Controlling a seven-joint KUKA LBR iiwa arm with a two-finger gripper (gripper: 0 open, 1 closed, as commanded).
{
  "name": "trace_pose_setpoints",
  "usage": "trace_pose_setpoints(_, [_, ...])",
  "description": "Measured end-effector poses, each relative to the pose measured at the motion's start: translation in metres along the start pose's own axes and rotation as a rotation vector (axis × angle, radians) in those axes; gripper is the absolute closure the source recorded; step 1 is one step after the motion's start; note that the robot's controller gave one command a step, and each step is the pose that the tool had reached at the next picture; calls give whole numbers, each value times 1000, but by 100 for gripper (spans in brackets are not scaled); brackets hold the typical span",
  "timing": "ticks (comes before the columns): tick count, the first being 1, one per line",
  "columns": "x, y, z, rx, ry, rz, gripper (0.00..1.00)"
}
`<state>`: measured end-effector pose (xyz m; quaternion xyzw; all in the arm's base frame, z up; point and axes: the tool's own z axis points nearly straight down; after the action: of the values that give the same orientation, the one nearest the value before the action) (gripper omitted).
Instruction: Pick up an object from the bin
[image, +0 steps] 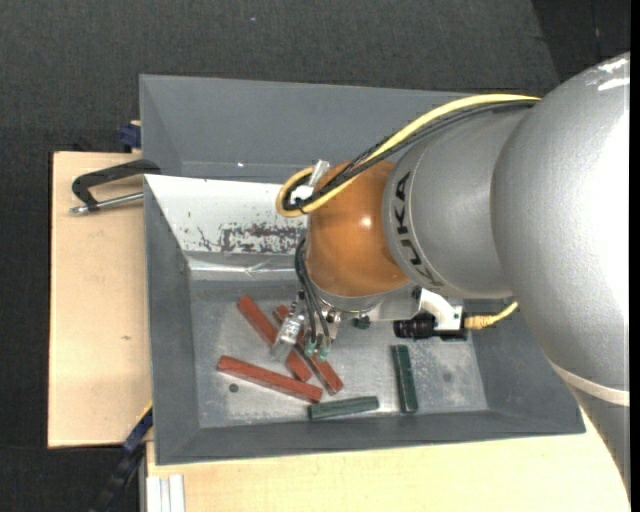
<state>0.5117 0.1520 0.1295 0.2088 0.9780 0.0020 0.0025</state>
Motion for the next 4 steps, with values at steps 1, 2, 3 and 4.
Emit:
trace_pose_setpoints(1, [-40, -14, 30, -5, -4, 43, 100])
trace_pose_setpoints(2, [-10, -6, 58, 3, 4, 49, 0])
trace_pose_setpoints(3, [-11, -7, 58, 2, 3, 51, 0])
trace_pose_setpoints(4, [-43, -5, 57, 2, 3, 33, 0])
